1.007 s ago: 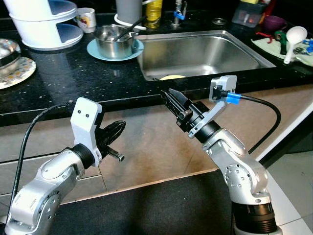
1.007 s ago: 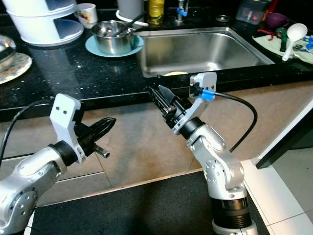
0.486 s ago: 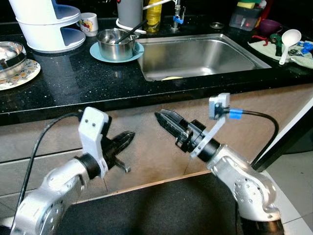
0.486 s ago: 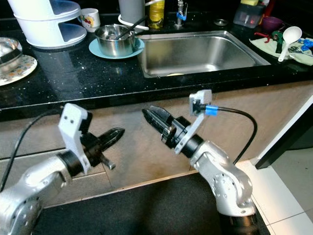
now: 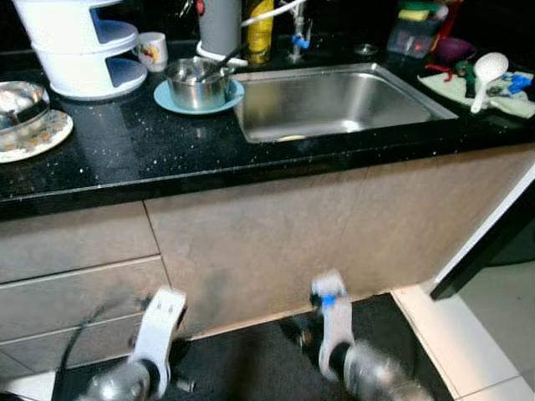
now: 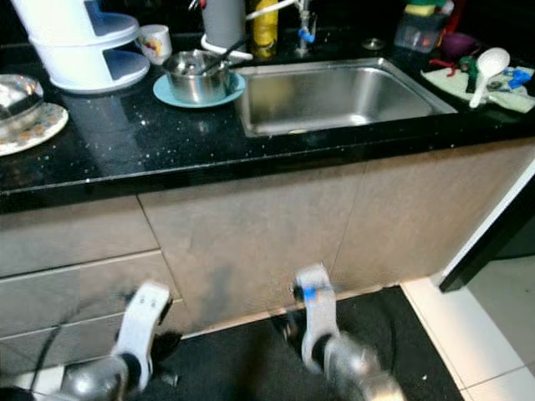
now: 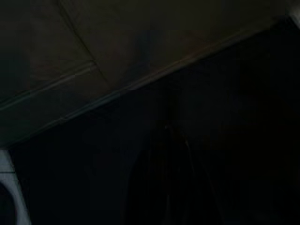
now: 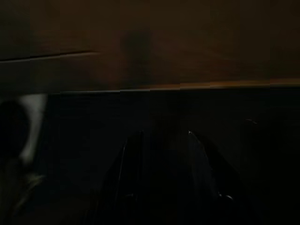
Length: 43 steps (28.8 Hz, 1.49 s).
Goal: Kitchen organization
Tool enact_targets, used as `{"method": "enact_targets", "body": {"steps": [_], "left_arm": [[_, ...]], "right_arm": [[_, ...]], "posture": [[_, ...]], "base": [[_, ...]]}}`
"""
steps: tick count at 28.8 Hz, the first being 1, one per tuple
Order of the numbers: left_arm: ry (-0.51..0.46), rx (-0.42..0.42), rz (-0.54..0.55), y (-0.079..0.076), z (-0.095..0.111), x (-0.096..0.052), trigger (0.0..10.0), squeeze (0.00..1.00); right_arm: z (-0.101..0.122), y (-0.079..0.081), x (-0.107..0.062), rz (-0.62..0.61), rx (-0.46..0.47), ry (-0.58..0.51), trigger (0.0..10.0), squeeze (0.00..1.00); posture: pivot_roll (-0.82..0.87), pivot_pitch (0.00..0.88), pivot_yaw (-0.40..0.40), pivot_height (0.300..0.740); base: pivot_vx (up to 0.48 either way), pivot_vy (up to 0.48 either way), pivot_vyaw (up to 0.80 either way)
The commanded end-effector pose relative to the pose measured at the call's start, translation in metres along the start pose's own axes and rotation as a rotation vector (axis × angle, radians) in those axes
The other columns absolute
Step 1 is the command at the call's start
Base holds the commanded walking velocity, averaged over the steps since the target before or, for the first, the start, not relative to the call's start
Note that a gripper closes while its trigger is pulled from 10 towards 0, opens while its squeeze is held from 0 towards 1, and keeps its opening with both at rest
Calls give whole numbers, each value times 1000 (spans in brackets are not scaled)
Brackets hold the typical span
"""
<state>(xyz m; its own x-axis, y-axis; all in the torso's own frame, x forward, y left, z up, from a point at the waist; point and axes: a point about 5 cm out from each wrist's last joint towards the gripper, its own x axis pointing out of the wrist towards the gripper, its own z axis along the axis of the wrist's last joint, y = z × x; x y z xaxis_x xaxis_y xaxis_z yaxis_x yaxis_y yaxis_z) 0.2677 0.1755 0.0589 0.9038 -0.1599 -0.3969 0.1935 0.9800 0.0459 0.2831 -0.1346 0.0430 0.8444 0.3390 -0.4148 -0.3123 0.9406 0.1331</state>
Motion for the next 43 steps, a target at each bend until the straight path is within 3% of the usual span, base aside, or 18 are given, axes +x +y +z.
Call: {"method": "enact_targets", "body": {"steps": [1,3,7,15,27,37,39,43], "left_arm": [[-5,-20,57,4,-10,0,10000,0],[27,-64,69,-1,-20,1,10000,0],[76,-59,94,-8,-34,6,10000,0],[102,-28,-36,-26,-45,10,10000,0],[68,45,26,-18,-47,12,10000,0],[93,-141,56,-17,-60,4,10000,0],[97,-157,58,-17,-61,3,10000,0],[56,-95,50,-15,-61,0,10000,0]], "right_arm": [[-9,-7,-1,-77,-9,-11,10000,0],[-14,-9,-1,-125,-12,-23,10000,0],[-21,-9,0,-147,-4,-43,10000,0],[-38,-7,1,-159,53,-45,10000,0],[-45,-1,2,-132,22,-46,10000,0],[-45,1,5,-100,-8,-54,10000,0],[-45,2,5,-97,-10,-54,10000,0],[-44,4,6,-84,-18,-57,10000,0]], "posture": [[34,216,9,740],[34,216,9,740],[34,221,12,740],[39,230,20,740],[39,237,15,740],[33,239,3,740],[34,239,1,740],[33,239,-1,740]], "base": [[0,0,0],[0,0,0],[0,0,0],[0,0,0],[0,-110,0],[0,-134,0],[0,0,0],[0,0,0]]}}
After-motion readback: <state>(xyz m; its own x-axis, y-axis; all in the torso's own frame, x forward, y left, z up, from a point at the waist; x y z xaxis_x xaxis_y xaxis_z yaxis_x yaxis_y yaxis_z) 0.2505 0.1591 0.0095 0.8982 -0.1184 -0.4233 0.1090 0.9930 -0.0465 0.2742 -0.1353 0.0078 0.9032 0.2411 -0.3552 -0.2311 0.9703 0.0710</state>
